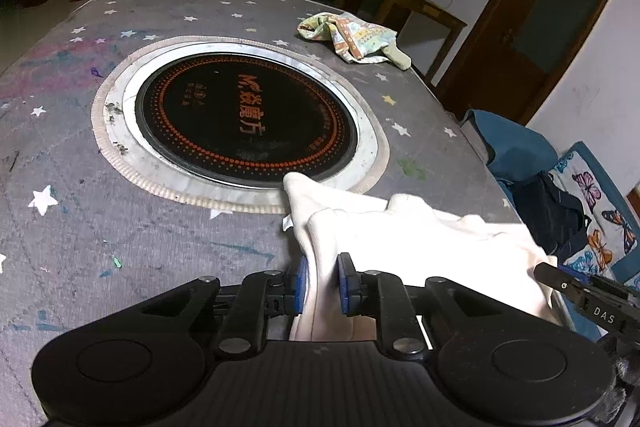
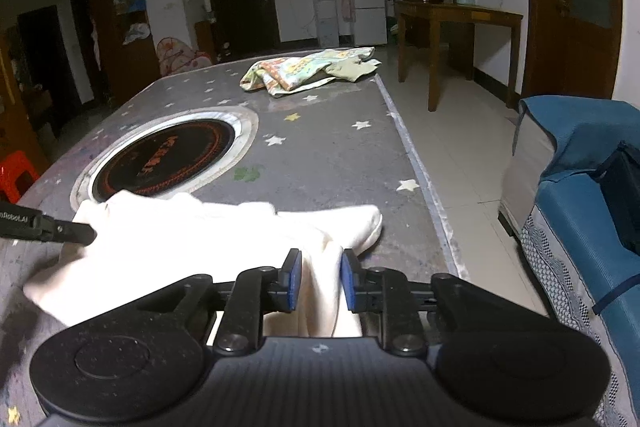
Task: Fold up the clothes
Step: 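Lower the folded shirt onto the table and open both grippers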
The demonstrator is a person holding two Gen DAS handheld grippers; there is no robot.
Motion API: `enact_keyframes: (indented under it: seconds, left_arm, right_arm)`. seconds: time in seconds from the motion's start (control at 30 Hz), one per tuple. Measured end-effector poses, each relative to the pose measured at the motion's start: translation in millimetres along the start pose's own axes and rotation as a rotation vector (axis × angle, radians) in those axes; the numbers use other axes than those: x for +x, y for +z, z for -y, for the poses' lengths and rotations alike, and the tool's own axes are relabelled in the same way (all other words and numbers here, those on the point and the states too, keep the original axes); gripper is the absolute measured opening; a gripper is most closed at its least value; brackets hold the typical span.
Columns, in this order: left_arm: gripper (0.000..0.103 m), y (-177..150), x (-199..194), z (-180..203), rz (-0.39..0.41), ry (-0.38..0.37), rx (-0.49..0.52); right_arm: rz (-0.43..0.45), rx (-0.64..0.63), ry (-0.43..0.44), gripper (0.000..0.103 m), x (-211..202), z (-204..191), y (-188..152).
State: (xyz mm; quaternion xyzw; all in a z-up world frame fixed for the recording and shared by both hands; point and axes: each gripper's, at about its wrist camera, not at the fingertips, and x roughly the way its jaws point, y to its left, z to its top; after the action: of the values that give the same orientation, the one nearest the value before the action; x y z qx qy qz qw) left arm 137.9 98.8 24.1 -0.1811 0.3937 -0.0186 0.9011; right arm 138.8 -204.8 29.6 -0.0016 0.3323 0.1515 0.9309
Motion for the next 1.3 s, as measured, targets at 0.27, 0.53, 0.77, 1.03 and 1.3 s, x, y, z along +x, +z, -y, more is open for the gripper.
enact_keyframes:
  seconds: [0.27, 0.53, 0.77, 1.03, 1.3]
  left_arm:
    - [0.014, -10.8, -3.3, -4.4, -0.014, -0.001, 0.012]
    - [0.021, -17.4, -16.8, -4.7, 0.005, 0.018, 0.041]
    - [0.034, -27.1, -37.7, 4.9, 0.046, 0.031, 0.081]
    - [0.044, -50.2, -44.3, 17.4, 0.052, 0.067, 0.142]
    - [0.048, -55.2, -50.8, 21.6, 0.069, 0.096, 0.171]
  right_arm:
    - [-0.033, -0.028, -0.006, 0.02, 1.1, -2.1, -13.1]
    - [-0.029, -0.04, -0.014, 0.02, -12.7, -3.3, -16.4]
    - [-0.007, -0.059, 0.017, 0.03, -33.1, -15.7, -19.9]
    - [-0.005, -0.116, 0.037, 0.039, -42.4, -42.0, -36.8]
    - [0.017, -0.152, 0.022, 0.042, -51.8, -48.8, -37.1]
